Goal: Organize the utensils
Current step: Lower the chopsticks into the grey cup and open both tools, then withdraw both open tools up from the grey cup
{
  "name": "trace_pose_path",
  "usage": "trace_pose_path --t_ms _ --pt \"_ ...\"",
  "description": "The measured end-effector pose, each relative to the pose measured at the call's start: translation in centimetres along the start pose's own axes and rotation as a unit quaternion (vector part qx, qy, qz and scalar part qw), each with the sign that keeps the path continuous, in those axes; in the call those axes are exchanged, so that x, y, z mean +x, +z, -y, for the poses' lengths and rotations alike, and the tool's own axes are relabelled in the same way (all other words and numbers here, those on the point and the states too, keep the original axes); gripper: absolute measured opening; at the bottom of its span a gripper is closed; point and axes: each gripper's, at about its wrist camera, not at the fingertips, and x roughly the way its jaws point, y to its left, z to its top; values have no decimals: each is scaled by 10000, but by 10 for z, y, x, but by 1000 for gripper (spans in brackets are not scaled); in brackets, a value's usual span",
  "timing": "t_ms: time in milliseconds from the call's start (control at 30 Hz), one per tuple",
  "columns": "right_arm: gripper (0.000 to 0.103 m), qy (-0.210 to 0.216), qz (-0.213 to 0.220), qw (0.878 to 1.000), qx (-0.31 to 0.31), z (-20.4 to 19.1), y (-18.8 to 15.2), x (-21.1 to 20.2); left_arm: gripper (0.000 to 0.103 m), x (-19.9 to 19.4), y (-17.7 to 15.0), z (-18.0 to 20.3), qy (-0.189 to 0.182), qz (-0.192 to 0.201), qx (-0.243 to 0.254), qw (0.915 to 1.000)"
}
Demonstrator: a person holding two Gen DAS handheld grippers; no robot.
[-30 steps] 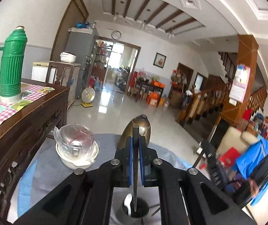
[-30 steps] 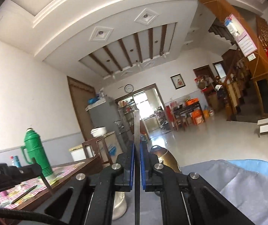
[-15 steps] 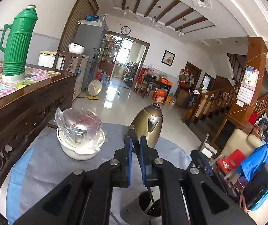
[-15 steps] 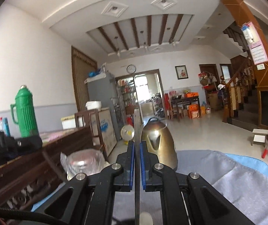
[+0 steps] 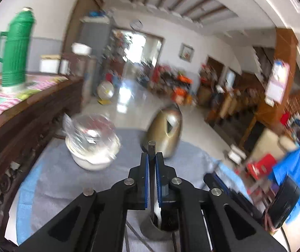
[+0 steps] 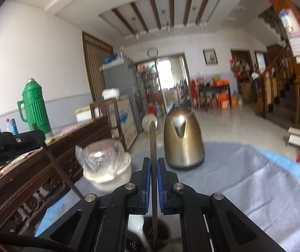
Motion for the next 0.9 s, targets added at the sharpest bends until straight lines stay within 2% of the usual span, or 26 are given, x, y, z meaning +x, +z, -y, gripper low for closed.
trace_pose_path --t_ms 67,133,167,200,233,267,333,433,567,633,800,900 --pt "11 132 -230 9996 73 2 2 0 7 13 -6 3 0 -378 104 9992" --pt "26 313 -610 9972 291 8 5 -3 8 17 -14 2 -116 -630 62 9979" --pt "40 414 -757 9954 417 12 6 -6 11 14 -17 1 -122 -637 36 9979" --pt "62 525 -843 9936 536 17 6 -10 15 9 -20 -1 -122 -615 8 9980" --pt "66 652 -816 9920 706 25 6 -20 28 3 -23 -3 -111 -575 -6 9983" --pt "67 681 -681 9921 809 30 5 -32 40 -3 -27 -5 -67 -516 -5 9986" --pt "67 776 -391 9911 1006 46 6 -58 47 -17 -35 -5 78 -377 69 9992" --pt "67 980 -178 9852 1393 64 12 -82 48 -33 -46 -7 243 -311 24 9992" --pt "67 963 -14 9800 1744 80 22 -107 49 -55 -62 -11 363 -248 -144 9989" --pt "67 889 90 9802 1766 86 21 -123 54 -65 -69 -8 479 -247 -103 9985" --pt "67 592 30 9830 1737 97 2 -162 63 -89 -98 4 683 -365 -6 9970" --pt "66 395 -164 9846 1694 106 -15 -181 65 -98 -114 14 758 -498 41 9959"
